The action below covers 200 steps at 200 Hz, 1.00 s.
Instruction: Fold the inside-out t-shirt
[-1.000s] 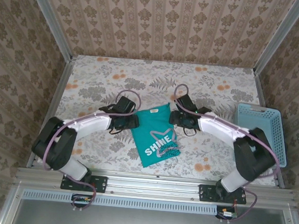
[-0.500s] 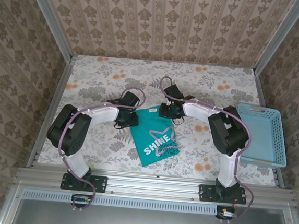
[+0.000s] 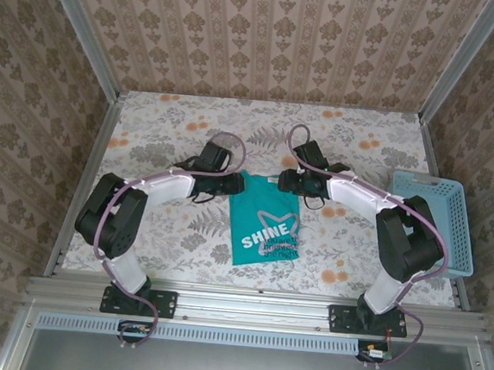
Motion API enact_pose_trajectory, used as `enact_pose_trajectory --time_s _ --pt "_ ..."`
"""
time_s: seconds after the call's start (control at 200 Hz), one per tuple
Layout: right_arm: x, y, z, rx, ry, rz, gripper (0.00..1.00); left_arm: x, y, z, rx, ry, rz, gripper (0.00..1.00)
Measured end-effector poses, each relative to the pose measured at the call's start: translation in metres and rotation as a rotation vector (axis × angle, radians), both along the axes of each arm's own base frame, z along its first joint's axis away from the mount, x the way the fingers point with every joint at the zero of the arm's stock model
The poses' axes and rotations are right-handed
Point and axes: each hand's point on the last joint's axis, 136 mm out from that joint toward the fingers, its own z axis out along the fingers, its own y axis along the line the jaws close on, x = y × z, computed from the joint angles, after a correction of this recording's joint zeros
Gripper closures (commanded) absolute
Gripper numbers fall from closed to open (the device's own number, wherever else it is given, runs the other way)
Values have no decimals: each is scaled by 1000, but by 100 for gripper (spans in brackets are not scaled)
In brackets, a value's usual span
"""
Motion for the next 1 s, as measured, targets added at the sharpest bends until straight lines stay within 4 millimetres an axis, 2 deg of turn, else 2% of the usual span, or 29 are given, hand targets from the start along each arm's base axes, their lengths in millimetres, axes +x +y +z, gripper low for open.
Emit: enact_pose_trajectory --time_s 0.165,0.285,0.395,0.7,0.87,1.0 --pt "-2 -13 -21 -19 50 -30 35 0 6 -7 15 27 15 39" --pt "-1 -8 -36 -4 76 -19 35 -2 6 -21 29 72 16 39" --pt "-1 0 -51 18 104 2 35 -1 1 -35 31 110 9 44" --pt "11 18 -49 40 127 31 37 9 -11 -38 3 133 4 61" --pt "15 27 -51 15 125 43 44 11 -17 -38 -17 129 -9 68" --pt "15 29 -52 -4 119 44 52 10 -33 -37 -52 113 -47 72"
